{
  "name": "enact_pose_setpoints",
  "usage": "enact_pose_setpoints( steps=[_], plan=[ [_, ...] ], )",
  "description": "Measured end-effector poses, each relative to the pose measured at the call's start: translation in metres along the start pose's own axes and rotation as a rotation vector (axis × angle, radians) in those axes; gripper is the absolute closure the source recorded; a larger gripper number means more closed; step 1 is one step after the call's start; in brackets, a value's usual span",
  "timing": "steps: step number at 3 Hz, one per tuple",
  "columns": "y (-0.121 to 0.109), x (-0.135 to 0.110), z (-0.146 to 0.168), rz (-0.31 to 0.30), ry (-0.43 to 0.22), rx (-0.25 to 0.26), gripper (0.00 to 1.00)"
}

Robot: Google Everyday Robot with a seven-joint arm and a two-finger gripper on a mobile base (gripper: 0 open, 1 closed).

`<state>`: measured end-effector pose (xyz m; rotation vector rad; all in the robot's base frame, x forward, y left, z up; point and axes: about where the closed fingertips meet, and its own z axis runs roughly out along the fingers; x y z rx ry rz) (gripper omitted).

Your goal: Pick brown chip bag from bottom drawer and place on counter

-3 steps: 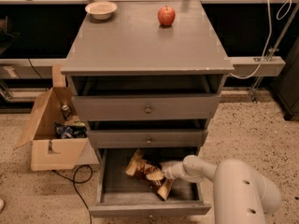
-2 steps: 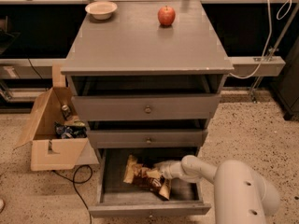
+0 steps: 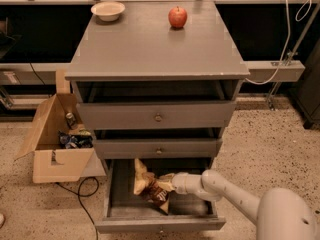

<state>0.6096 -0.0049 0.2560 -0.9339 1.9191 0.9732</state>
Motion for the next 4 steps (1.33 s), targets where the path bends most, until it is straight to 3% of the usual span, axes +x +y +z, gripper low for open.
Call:
enact_pose_setpoints(
  steps=[1, 2, 3, 4],
  plan=[
    [0.035, -0.039, -0.046, -0.113, -0.133, -0.069, 1.00],
    [0.063, -0.070, -0.102, -0.228, -0.212, -0.076, 1.00],
    [0.099, -0.092, -0.142, -0.329, -0.201, -0.077, 1.00],
    [0.099, -0.092, -0.142, -0.329, -0.201, -0.077, 1.00]
  ],
)
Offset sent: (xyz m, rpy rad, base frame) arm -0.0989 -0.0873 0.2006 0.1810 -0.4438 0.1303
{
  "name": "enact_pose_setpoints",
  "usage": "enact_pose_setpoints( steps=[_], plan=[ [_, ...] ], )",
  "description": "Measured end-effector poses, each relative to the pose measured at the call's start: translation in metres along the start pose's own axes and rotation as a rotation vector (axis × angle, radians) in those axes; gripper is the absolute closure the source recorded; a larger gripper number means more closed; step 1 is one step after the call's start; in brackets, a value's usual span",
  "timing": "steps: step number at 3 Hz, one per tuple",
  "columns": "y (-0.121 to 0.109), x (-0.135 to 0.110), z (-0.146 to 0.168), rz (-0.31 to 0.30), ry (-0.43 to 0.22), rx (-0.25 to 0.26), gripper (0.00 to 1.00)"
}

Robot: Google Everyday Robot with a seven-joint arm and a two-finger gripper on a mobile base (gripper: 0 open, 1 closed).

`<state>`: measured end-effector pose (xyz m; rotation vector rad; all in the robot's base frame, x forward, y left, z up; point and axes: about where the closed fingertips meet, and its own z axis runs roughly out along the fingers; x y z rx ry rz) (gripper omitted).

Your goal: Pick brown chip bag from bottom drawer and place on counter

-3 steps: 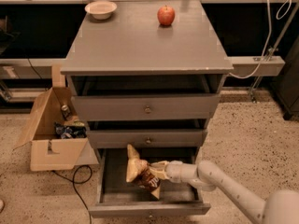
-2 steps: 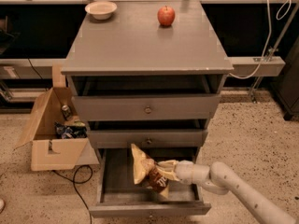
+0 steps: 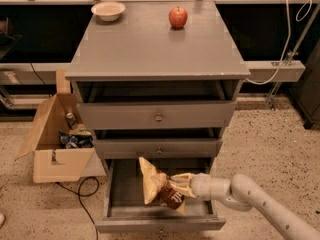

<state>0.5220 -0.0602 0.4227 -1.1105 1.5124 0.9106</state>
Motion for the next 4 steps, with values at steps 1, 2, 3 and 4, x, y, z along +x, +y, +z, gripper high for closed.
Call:
enact_pose_setpoints(
  steps=[1, 2, 3, 4],
  plan=[
    [-0.001, -0.044, -0.001, -0.066, -0.061, -0.045, 1.00],
    [-0.004, -0.118, -0.011, -0.175, -0.136, -0.080, 1.00],
    [-0.012, -0.204, -0.035, -0.302, -0.243, -0.085, 1.00],
    [-0.010, -0.258, -0.050, -0.393, -0.272, -0.073, 1.00]
  ],
)
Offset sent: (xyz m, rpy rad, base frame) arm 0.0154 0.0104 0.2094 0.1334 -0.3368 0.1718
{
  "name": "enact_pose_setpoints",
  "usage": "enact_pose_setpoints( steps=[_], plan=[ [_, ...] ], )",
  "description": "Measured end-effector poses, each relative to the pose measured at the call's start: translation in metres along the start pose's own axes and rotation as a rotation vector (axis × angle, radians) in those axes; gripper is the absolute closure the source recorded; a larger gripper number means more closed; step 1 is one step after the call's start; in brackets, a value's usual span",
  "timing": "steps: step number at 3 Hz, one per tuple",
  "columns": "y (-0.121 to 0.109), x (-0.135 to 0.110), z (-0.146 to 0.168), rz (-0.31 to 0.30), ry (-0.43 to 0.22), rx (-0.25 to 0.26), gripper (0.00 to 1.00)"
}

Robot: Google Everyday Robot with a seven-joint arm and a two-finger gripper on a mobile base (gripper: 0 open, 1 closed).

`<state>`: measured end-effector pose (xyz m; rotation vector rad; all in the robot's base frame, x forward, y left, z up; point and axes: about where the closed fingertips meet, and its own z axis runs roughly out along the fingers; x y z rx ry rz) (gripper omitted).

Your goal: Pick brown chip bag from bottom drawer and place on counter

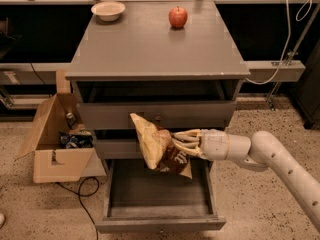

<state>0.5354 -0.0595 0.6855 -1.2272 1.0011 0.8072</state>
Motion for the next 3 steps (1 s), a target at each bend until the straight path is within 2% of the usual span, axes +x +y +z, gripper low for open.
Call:
enact_pose_setpoints(
  steps=[1, 2, 3],
  plan=[
    [0.000, 0.000, 0.000, 0.000, 0.000, 0.000, 1.00],
    [-0.012, -0.015, 0.004, -0.039, 0.016, -0.019, 1.00],
    [-0.055, -0.081, 0.001, -0.179, 0.081, 0.005, 1.00]
  ],
)
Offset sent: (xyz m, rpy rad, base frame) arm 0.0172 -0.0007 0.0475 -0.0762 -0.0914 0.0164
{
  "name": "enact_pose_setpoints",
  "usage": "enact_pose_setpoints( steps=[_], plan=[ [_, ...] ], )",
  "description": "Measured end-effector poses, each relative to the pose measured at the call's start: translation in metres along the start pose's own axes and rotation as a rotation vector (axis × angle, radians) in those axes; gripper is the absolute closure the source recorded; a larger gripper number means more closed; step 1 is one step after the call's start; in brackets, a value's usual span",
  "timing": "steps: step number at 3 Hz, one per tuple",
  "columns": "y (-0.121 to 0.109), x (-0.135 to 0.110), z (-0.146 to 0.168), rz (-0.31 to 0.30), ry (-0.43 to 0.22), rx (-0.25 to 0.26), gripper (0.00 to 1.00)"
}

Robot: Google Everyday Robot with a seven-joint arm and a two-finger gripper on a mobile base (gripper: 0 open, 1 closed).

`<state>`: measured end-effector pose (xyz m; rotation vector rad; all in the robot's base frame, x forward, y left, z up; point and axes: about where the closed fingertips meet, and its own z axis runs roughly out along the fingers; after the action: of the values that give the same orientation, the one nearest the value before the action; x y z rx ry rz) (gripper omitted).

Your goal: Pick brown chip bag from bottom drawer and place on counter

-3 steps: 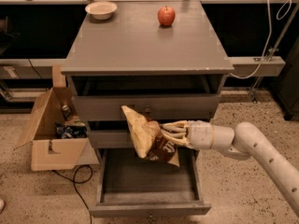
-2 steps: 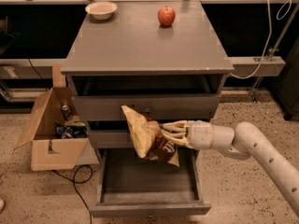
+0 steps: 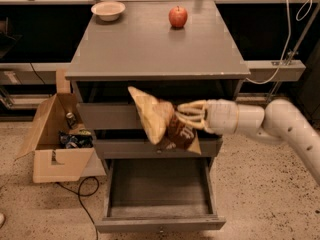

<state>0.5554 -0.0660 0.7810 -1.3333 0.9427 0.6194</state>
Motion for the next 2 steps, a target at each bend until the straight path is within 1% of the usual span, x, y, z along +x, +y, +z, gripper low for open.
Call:
enact_pose_setpoints(
  steps=[1, 2],
  plan=[
    [-0.041, -0.051, -0.004, -0.121, 0.021, 0.029, 1.00],
    [-0.077, -0.121, -0.010, -0.254, -0.010, 0.049, 1.00]
  ],
)
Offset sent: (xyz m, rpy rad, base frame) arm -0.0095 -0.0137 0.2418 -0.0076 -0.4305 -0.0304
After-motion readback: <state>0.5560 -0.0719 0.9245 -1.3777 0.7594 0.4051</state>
